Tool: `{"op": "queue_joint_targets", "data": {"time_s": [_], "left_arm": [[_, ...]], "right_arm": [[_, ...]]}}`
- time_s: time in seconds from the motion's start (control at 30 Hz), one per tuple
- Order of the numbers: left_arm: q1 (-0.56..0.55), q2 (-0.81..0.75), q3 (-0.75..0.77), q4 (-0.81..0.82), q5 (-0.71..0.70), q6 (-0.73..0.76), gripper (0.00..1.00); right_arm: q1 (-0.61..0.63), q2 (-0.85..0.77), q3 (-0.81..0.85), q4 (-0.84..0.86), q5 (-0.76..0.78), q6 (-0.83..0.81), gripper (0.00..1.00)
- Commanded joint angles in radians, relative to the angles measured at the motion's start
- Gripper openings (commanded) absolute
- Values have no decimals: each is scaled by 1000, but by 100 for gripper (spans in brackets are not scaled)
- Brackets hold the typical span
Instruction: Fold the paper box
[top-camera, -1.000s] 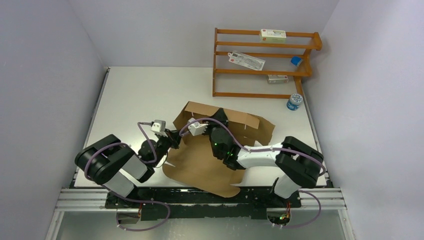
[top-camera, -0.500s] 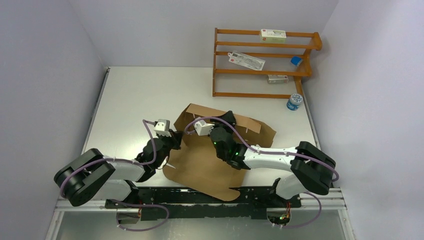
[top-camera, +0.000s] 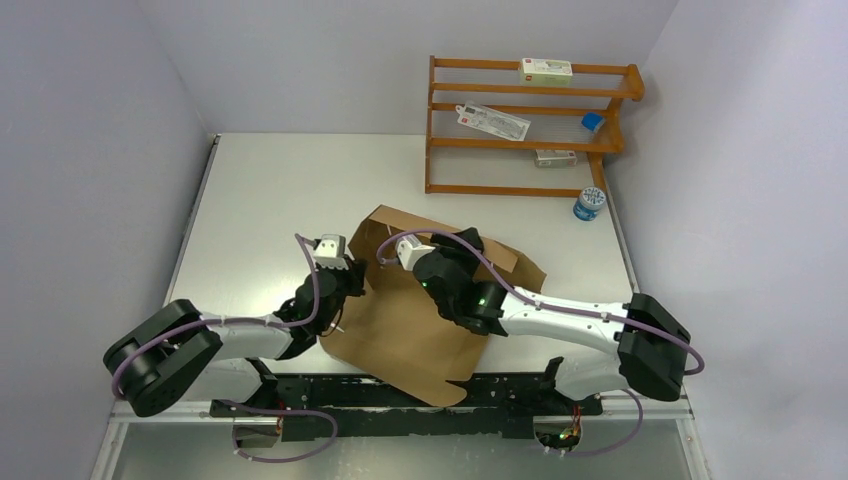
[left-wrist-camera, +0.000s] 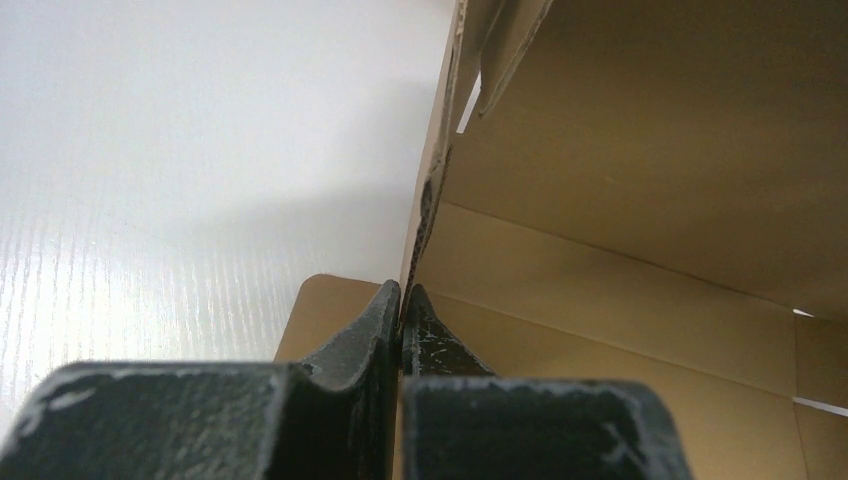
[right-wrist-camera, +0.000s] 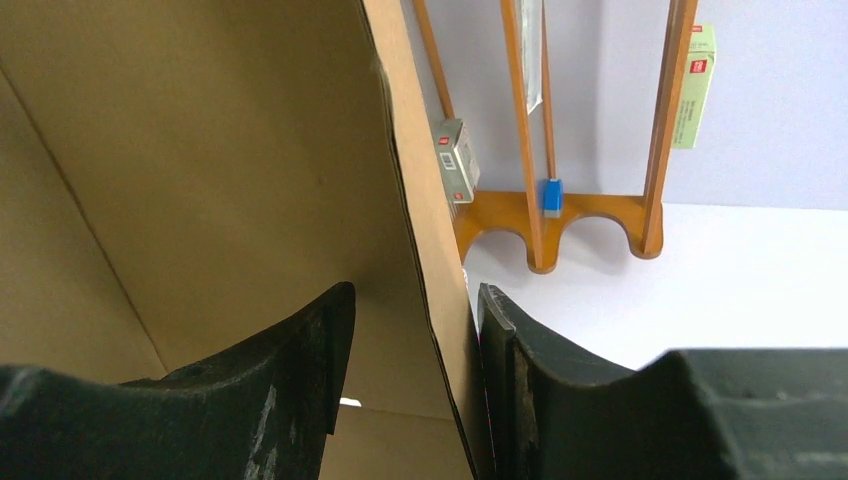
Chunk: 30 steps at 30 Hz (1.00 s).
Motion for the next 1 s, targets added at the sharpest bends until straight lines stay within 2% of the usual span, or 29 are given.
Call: {"op": "queue_joint_targets", "data": {"time_s": [0.0, 0.2, 0.27, 0.4, 0.5, 0.63, 0.83, 0.97], "left_arm": [[-6, 15, 12, -201, -75, 14, 5], [-6, -21, 37, -252, -110, 36, 5], [-6, -27, 51, -268, -131, 45, 5], [-6, -8, 92, -288, -168, 71, 5], [-6, 14, 117, -299, -184, 88, 5], [-6, 26, 122, -294, -186, 96, 5], [-5, 36, 124, -289, -183, 108, 5], [-6, 36, 127, -292, -184, 114, 5]], "right_arm": [[22, -29, 46, -182, 32, 99, 52], [39, -39, 53, -217, 3, 101, 44], [39, -47, 42, -173, -21, 59, 42], [33, -53, 66, -108, -130, 34, 49], [21, -44, 117, -146, -197, 63, 57], [10, -37, 148, -185, -218, 65, 61], [3, -33, 184, -257, -205, 67, 61], [-14, -44, 179, -277, -218, 61, 53]]}}
